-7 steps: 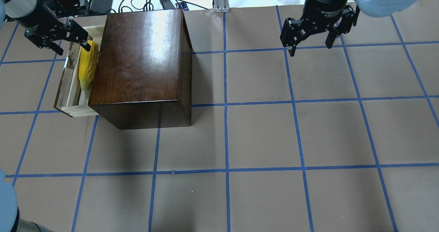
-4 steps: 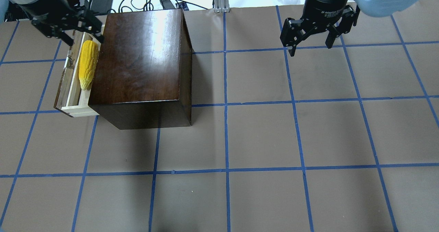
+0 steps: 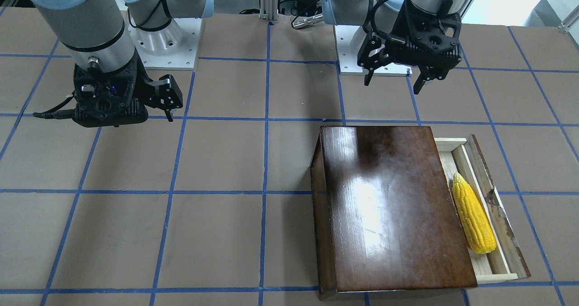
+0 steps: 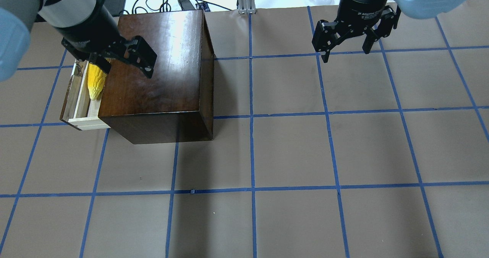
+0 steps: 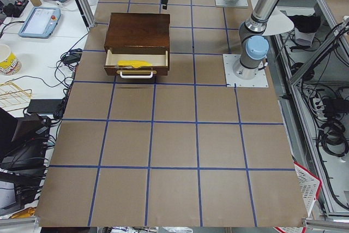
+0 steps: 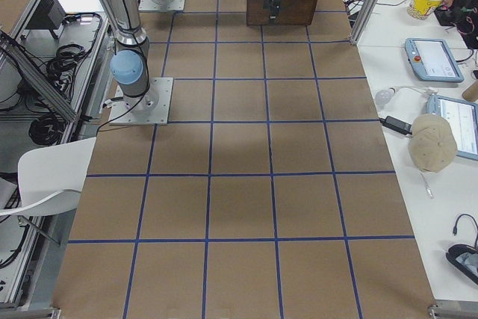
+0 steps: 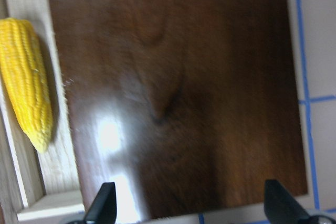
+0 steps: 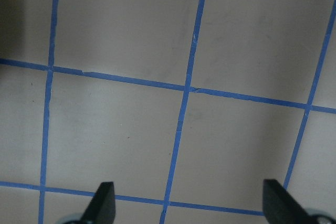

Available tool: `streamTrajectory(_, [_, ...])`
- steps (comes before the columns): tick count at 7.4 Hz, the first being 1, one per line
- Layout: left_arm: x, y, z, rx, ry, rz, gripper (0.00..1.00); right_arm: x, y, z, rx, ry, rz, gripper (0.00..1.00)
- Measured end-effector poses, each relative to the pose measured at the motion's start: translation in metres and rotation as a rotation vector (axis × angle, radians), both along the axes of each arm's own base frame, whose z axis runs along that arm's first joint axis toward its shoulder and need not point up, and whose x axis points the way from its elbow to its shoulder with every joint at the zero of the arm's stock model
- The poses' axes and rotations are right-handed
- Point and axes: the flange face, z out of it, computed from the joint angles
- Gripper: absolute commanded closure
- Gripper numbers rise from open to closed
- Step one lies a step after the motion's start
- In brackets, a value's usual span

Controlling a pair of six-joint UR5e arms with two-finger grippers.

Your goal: Open drawer and put corn inside

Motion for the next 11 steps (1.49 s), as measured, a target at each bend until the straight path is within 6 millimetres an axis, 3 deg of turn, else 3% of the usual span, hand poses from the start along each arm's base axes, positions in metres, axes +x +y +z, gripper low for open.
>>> streamTrajectory(3, [0.012,0.006,0.004,-0.005,-0.003,0.016,0.0,0.0,0.0,0.0,0.001,0.0,0.0,0.0])
streamTrajectory(6, [0.032,-0.017,0.027,0.004,-0.009,0.057,0.0,0.0,0.0,0.0,0.0,0.0,0.001,0.0])
streamTrajectory(11, [0.035,-0.034,0.022,0.001,-0.005,0.076,0.0,0.0,0.0,0.0,0.0,0.0,0.0,0.0])
